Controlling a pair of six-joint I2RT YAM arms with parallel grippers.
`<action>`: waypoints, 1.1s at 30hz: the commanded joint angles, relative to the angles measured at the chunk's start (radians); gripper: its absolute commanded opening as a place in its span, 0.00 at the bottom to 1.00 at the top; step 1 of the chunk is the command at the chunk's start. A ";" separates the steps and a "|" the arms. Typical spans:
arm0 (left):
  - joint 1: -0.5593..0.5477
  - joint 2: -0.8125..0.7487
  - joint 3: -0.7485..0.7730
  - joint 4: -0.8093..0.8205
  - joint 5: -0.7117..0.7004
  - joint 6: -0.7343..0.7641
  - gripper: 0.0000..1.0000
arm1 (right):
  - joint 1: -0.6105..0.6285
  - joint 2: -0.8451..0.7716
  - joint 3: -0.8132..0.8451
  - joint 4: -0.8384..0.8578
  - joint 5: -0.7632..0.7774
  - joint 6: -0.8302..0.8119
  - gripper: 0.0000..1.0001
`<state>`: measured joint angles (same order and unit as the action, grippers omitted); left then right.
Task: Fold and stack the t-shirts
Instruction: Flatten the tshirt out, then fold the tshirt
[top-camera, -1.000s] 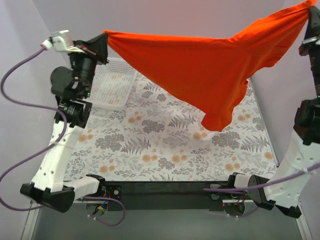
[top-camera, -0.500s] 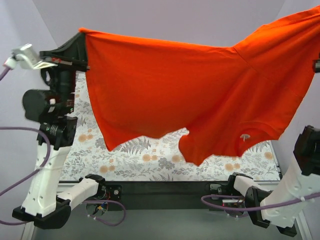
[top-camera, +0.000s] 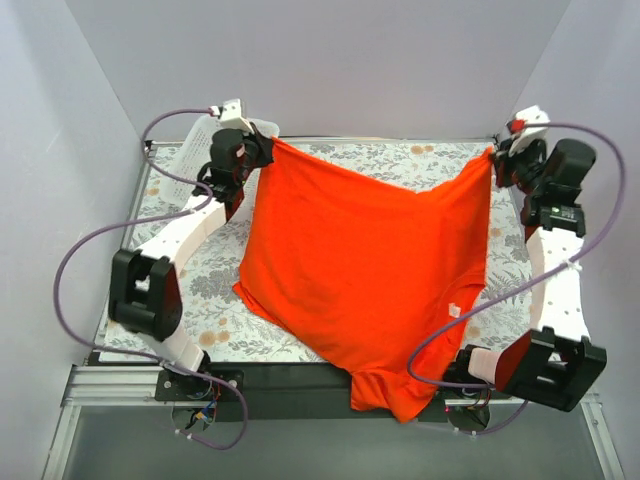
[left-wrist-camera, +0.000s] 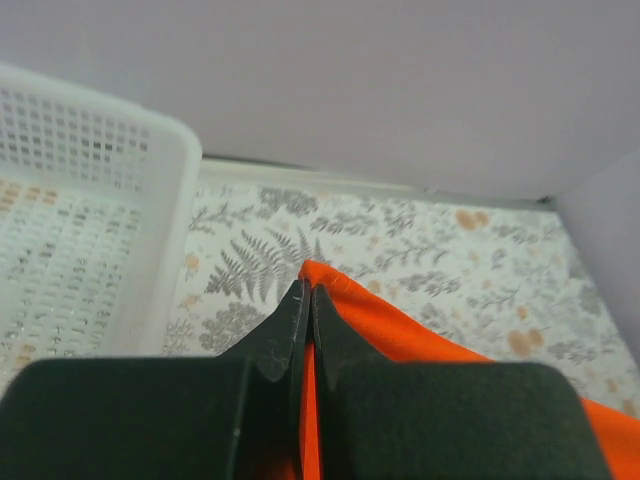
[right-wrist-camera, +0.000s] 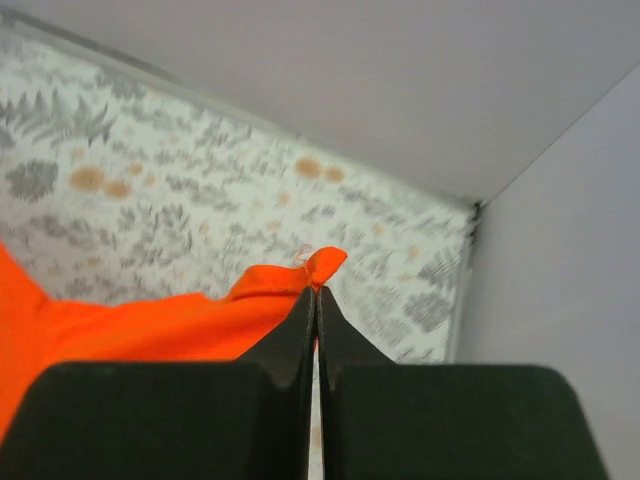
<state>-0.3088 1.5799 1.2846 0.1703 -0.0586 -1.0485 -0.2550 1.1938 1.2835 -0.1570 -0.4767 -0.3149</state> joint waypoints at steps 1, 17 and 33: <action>0.005 0.133 0.048 0.081 0.020 0.031 0.00 | 0.000 0.035 -0.163 0.231 -0.063 -0.078 0.01; -0.036 0.788 0.599 0.000 -0.092 0.123 0.00 | 0.045 0.702 0.061 0.531 0.240 0.036 0.01; -0.018 0.899 0.737 0.043 -0.155 0.173 0.00 | 0.076 0.710 0.113 0.530 0.216 0.062 0.01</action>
<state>-0.3382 2.4931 1.9789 0.1890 -0.1944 -0.8967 -0.1783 1.9892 1.4197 0.3176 -0.2382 -0.2642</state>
